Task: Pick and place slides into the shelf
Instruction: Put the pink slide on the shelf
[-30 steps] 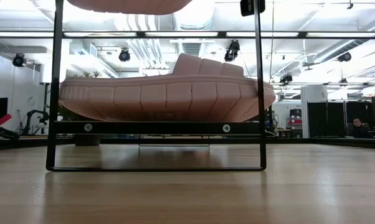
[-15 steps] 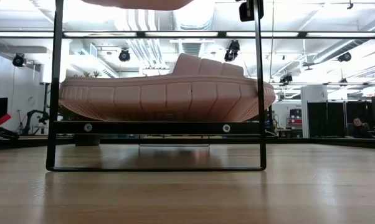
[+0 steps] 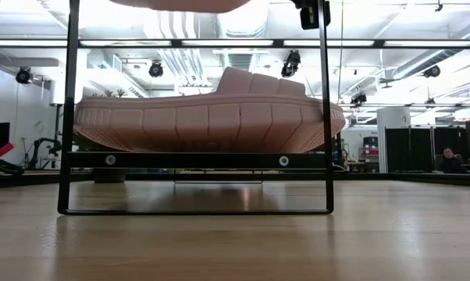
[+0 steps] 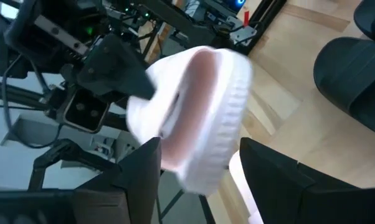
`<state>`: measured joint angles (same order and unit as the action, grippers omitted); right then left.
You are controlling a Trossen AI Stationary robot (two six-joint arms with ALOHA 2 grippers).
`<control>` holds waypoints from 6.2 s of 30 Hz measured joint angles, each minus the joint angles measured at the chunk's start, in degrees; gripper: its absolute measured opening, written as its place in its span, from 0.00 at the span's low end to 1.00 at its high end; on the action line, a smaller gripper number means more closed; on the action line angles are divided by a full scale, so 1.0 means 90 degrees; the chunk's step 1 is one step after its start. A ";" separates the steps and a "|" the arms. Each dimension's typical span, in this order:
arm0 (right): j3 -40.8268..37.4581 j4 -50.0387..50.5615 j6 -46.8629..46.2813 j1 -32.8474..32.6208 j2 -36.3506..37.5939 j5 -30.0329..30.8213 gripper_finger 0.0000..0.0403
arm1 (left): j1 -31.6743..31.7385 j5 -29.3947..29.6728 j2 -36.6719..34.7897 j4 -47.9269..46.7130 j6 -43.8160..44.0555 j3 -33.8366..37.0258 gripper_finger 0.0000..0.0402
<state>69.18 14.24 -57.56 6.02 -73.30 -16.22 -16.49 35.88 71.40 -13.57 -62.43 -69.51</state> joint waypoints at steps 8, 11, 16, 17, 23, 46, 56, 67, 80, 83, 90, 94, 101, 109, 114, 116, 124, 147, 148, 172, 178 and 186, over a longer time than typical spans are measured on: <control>-0.0074 -0.0029 0.0043 0.0000 0.0002 0.0144 0.52 | 0.0000 0.0011 0.0003 0.0106 -0.0002 -0.0196 0.02; -0.0085 -0.0022 0.0066 0.0000 0.0002 0.0144 0.52 | 0.0000 0.0020 0.0007 0.0105 -0.0002 -0.0202 0.02; -0.0085 -0.0061 0.0137 0.0000 0.0002 0.0144 0.49 | 0.0000 0.0022 0.0007 0.0110 0.0000 -0.0193 0.02; -0.0089 -0.0104 0.0154 0.0000 0.0002 0.0144 0.47 | 0.0000 0.0024 0.0007 0.0112 0.0006 -0.0193 0.02; -0.0093 -0.0254 0.0139 0.0000 0.0002 0.0160 0.22 | 0.0000 0.0027 0.0007 0.0120 0.0012 -0.0195 0.02; -0.0097 -0.0322 0.0175 0.0043 0.0001 0.0485 0.14 | 0.0000 0.0231 0.0007 0.0127 0.0024 -0.0163 0.02; -0.0097 -0.0322 0.0228 0.0100 0.0000 0.0498 0.08 | 0.0000 0.0296 0.0007 0.0127 0.0027 -0.0163 0.02; -0.0097 -0.0325 0.0228 0.0141 0.0000 0.0521 0.08 | -0.0007 0.0696 0.0007 0.0127 0.0089 -0.0190 0.12; -0.0097 -0.0307 0.0217 0.0226 0.0000 0.0928 0.07 | -0.0024 0.1674 -0.0021 0.0202 0.0066 -0.0212 0.28; -0.0097 -0.0301 0.0185 0.0248 0.0000 0.1151 0.07 | -0.0069 0.2049 -0.0056 0.0266 0.0062 -0.0212 0.28; -0.0097 -0.0224 0.0139 0.0250 0.0000 0.1433 0.07 | -0.0246 0.2878 -0.0376 0.0313 0.0420 -0.0212 0.28; -0.0115 -0.0200 0.0109 0.0250 -0.0002 0.1523 0.07 | -0.0406 0.3466 -0.0643 0.0289 0.0624 -0.0199 0.28; -0.0199 -0.0274 -0.0185 0.0233 -0.0002 0.2016 0.07 | -0.0586 0.3794 -0.0886 0.0277 0.0908 -0.0163 0.28; -0.0257 -0.0292 -0.0328 0.0015 -0.0002 0.2769 0.07 | -0.0597 0.3837 -0.0770 0.0201 0.0968 -0.0105 0.28; -0.0271 -0.0291 -0.0474 -0.0344 -0.0002 0.3336 0.07 | -0.0600 0.4065 -0.0754 0.0064 0.1113 -0.0103 0.28; -0.0286 -0.0277 -0.0492 -0.0524 -0.0002 0.3597 0.07 | -0.0609 0.4361 -0.0750 0.0057 0.1074 -0.0100 0.28; -0.0457 -0.0276 -0.0853 -0.1022 0.0000 0.4391 0.07 | -0.0843 0.5080 -0.1007 0.0061 0.1066 -0.0100 0.28; -0.0869 -0.0272 -0.1780 -0.2016 -0.0017 0.5764 0.07 | -0.1139 0.5282 -0.1163 0.0061 0.1076 -0.0093 0.28; -0.0869 -0.0277 -0.1818 -0.2056 -0.0031 0.5814 0.07 | -0.1139 0.5282 -0.1164 0.0064 0.1076 -0.0093 0.28; -0.0995 -0.0281 -0.2899 -0.2521 -0.0738 0.5813 0.07 | -0.1139 0.5280 -0.1275 0.0064 0.1064 -0.0069 0.28; -0.1124 -0.0298 -0.3054 -0.2518 -0.0737 0.5816 0.07 | -0.1139 0.5279 -0.1277 0.0064 0.1062 -0.0064 0.28; -0.1533 -0.0328 -0.3468 -0.2518 -0.0736 0.5812 0.07 | -0.1139 0.5277 -0.1276 0.0064 0.1063 -0.0064 0.28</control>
<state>55.39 11.29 -88.78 -16.64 -79.92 36.09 -26.74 83.37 59.91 -12.99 -52.87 -70.08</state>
